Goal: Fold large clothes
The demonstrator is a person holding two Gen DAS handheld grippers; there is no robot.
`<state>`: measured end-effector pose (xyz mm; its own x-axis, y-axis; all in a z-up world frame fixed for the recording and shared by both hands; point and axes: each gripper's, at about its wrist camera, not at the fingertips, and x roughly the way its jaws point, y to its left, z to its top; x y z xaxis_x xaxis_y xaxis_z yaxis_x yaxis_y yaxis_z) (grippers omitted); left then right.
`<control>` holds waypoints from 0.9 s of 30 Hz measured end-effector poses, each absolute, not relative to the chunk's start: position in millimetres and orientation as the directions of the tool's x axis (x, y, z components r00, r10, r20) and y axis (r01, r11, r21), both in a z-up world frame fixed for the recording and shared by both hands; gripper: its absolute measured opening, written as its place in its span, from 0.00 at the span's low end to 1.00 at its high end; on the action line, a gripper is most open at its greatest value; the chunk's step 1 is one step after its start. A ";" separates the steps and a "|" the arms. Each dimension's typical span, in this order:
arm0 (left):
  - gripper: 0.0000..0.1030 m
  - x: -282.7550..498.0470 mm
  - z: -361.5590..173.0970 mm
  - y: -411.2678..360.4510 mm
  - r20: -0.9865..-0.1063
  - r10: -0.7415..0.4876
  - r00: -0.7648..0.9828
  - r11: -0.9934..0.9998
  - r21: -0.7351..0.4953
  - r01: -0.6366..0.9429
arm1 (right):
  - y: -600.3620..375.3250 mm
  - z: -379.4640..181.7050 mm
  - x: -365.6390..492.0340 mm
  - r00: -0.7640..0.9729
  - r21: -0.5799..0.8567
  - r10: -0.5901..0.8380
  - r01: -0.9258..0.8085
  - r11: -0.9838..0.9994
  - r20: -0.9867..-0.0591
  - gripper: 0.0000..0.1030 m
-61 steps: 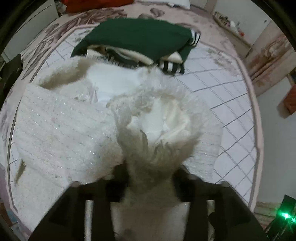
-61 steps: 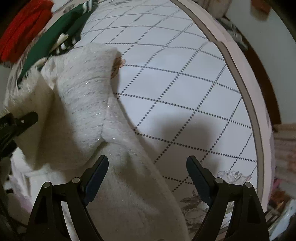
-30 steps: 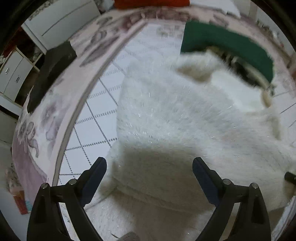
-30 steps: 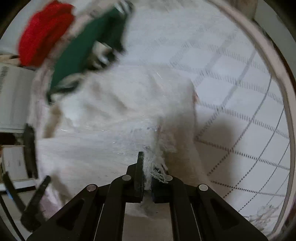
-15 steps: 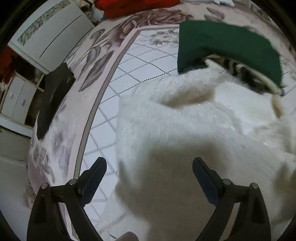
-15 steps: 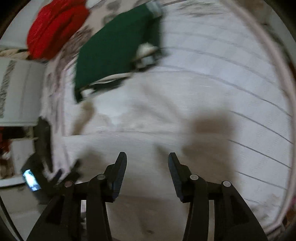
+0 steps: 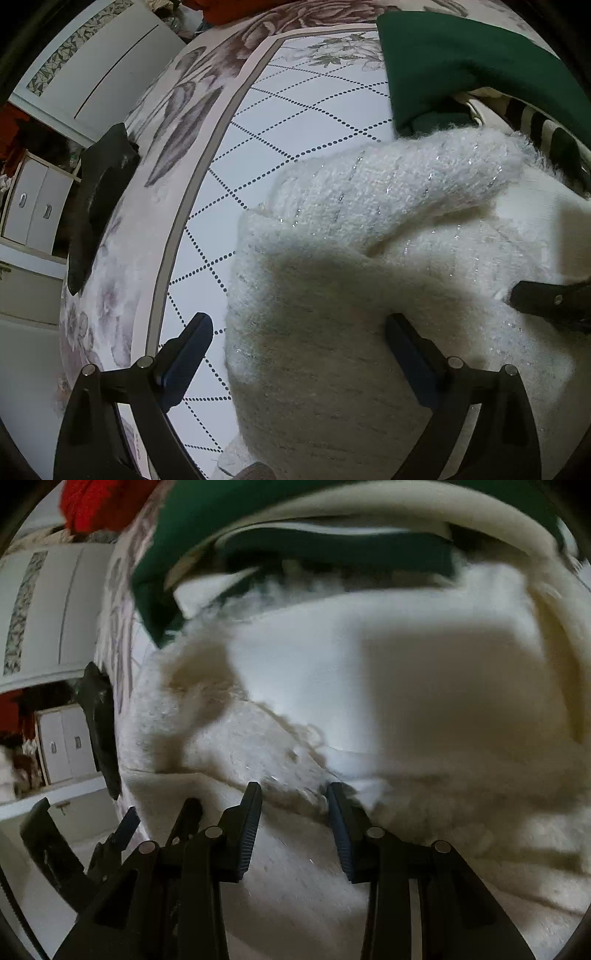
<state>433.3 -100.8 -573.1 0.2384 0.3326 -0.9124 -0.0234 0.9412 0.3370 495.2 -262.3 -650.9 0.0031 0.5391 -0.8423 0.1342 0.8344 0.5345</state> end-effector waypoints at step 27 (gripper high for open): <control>0.94 380.6 -440.5 -140.5 -0.965 0.043 0.260 0.997 0.059 0.054 | -419.7 -472.1 384.9 0.051 0.461 0.472 0.334 0.822 -0.880 0.54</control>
<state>380.6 -140.5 -440.5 0.2596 0.0433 -0.9647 0.0543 0.9968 0.0594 384.9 -419.7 -472.1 0.0510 0.4725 -0.8799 0.3337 0.8223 0.4609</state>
